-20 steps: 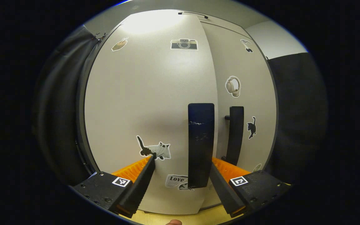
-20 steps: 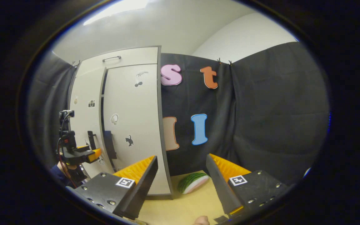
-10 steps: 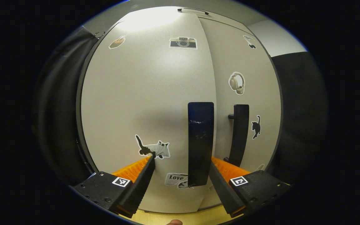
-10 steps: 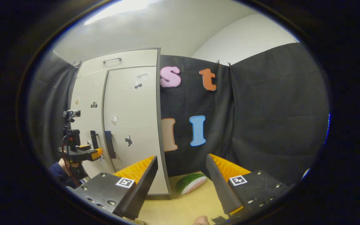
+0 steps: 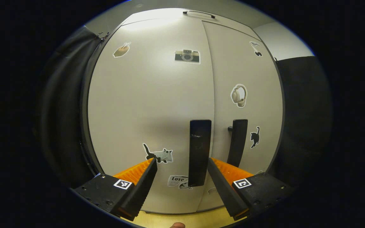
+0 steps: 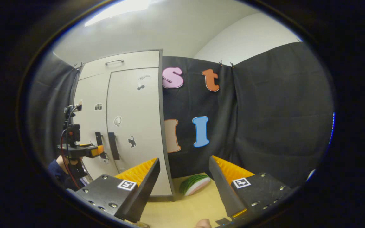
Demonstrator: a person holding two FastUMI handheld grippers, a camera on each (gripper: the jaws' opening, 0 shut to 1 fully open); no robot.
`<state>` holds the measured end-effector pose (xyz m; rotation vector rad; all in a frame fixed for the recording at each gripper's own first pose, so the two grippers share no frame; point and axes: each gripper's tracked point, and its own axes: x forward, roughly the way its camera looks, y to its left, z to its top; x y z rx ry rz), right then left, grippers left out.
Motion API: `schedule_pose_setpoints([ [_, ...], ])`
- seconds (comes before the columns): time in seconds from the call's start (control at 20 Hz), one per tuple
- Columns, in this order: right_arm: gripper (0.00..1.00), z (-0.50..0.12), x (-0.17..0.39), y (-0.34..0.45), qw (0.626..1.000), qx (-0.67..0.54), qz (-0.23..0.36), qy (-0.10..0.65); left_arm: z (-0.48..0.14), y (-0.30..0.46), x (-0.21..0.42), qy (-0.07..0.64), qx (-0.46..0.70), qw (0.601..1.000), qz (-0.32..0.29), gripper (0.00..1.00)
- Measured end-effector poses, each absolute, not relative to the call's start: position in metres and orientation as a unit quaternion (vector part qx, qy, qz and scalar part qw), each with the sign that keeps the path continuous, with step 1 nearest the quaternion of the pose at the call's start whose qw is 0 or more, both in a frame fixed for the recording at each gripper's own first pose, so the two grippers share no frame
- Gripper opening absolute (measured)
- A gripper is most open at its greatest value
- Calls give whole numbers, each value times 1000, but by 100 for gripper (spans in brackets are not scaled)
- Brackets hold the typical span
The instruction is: Grasp the bottle in the cabinet with the left hand and place it on the coaster, then close the right door with the right hand and the left door with the left hand.
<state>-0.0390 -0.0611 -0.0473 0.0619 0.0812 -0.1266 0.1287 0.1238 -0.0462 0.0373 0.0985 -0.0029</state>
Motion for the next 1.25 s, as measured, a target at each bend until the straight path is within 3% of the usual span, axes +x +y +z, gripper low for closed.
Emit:
schedule_pose_setpoints([
  [0.6, 94, -46, -38, -59, 999, 31, -16, 36, 21, 125, 51, 8, -3, 1000, 28, 96],
  [1.25, 94, -29, -33, -101, 998, 35, 43, 25, 81, 32, -32, -38, -11, 999, 34, 96],
])
